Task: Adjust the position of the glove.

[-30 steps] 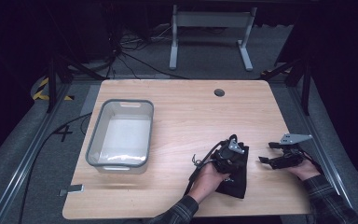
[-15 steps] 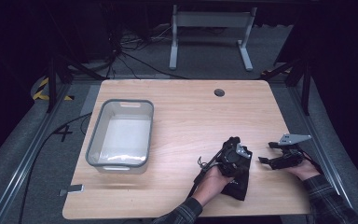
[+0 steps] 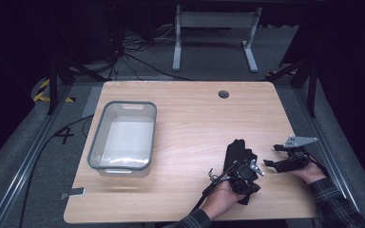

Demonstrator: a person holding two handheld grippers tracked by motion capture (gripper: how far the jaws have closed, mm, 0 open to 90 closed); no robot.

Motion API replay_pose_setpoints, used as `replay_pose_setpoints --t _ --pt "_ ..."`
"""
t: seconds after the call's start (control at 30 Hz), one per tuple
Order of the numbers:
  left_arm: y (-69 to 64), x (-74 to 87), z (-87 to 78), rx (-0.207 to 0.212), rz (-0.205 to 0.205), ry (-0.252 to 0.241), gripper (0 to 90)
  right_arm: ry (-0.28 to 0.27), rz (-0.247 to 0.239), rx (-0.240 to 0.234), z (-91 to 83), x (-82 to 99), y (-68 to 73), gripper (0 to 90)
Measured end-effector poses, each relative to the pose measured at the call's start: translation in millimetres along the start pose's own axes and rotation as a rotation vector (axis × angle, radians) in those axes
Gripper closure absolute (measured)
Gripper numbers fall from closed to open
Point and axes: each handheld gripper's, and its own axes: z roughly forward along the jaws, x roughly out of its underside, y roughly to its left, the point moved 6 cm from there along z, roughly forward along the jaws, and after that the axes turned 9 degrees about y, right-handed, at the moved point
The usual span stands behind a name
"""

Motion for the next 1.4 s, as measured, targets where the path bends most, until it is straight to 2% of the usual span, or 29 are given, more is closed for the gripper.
replay_pose_setpoints --t 0.17,0.3,0.57,0.7,0.77,0.83,0.97,1.07,1.23,1.4 --pt "2.6 7.7 -5.1 -0.036 -0.008 0.019 89.9 0.000 0.001 -0.001 0.0 0.0 0.0 16.2" --pt "6.8 18.7 -15.7 -0.067 -0.018 0.043 89.9 0.000 0.001 -0.001 0.0 0.0 0.0 16.1" --pt "25.6 40.9 -41.8 -0.120 -0.083 0.031 89.9 0.000 0.002 -0.001 -0.1 0.0 -0.3 16.2" --pt "30.8 47.1 -47.1 -0.137 -0.106 0.030 89.9 -0.001 0.003 -0.001 -0.1 0.0 -0.3 16.2" --pt "38.7 55.4 -54.5 -0.153 -0.141 0.024 89.9 -0.001 0.003 -0.001 -0.1 0.0 -0.3 16.2" --pt "41.5 58.1 -58.9 -0.155 -0.153 0.010 89.9 0.000 0.003 0.000 -0.1 0.0 -0.3 16.2" --pt "41.9 54.5 -70.3 -0.128 -0.151 -0.039 89.8 0.000 0.002 0.001 -0.1 0.0 -0.3 16.2" --pt "45.9 48.6 -79.4 -0.129 -0.142 -0.066 89.2 0.000 0.002 0.001 -0.1 0.0 -0.3 16.2" --pt "60.5 37.8 -91.9 -0.149 -0.130 -0.083 77.7 0.000 0.001 0.002 0.0 0.0 0.0 16.2" --pt "80.3 28.2 -94.2 -0.163 -0.151 -0.095 59.8 0.001 0.004 0.004 0.0 0.1 -0.5 16.2"
